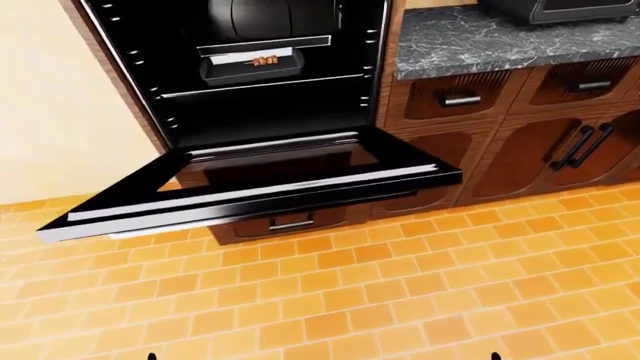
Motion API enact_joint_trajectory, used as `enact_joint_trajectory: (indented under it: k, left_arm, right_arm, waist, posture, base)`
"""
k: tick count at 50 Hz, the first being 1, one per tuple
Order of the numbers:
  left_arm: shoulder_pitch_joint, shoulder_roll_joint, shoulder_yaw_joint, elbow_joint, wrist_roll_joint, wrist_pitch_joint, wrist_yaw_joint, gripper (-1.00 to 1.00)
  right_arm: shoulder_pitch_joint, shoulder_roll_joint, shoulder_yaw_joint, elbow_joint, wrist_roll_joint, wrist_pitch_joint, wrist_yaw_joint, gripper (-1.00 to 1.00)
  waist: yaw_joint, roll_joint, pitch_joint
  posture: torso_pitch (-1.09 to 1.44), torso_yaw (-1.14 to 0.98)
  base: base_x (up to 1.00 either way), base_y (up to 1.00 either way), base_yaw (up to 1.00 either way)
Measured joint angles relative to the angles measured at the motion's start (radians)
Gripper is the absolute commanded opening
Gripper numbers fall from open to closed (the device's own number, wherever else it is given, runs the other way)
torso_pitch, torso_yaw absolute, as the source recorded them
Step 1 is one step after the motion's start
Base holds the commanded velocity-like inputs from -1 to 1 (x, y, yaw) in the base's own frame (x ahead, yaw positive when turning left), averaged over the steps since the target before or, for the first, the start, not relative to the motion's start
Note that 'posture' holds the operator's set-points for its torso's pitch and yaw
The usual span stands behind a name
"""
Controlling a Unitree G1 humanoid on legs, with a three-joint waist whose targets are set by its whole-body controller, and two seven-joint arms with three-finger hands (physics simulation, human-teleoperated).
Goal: Close the oven door.
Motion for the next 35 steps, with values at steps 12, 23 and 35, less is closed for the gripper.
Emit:
enact_joint_trajectory:
  k: [12,23,35]
  left_arm:
    - [0.005,-0.006,-0.008,0.006,-0.002,-0.005,-0.005,1.0]
    - [-0.001,-0.015,-0.009,0.003,0.003,-0.008,-0.009,1.0]
    - [0.001,-0.005,-0.008,-0.002,-0.002,-0.012,0.001,1.0]
  right_arm:
    - [0.004,-0.018,-0.016,-0.005,-0.003,-0.003,-0.006,1.0]
    - [0.018,-0.026,-0.014,-0.006,0.006,-0.009,-0.012,1.0]
    - [0.02,-0.012,-0.007,-0.003,0.002,-0.01,-0.002,1.0]
  waist:
    - [-0.014,-0.148,0.005]
    - [-0.024,-0.048,0.007]
    - [-0.01,-0.062,0.008]
  posture:
    - [0.0,0.0]
    - [0.0,0.0]
    - [0.0,0.0]
  base:
    - [0.0,0.33,0.0]
    - [0.0,0.33,0.0]
    - [0.0,0.33,0.0]
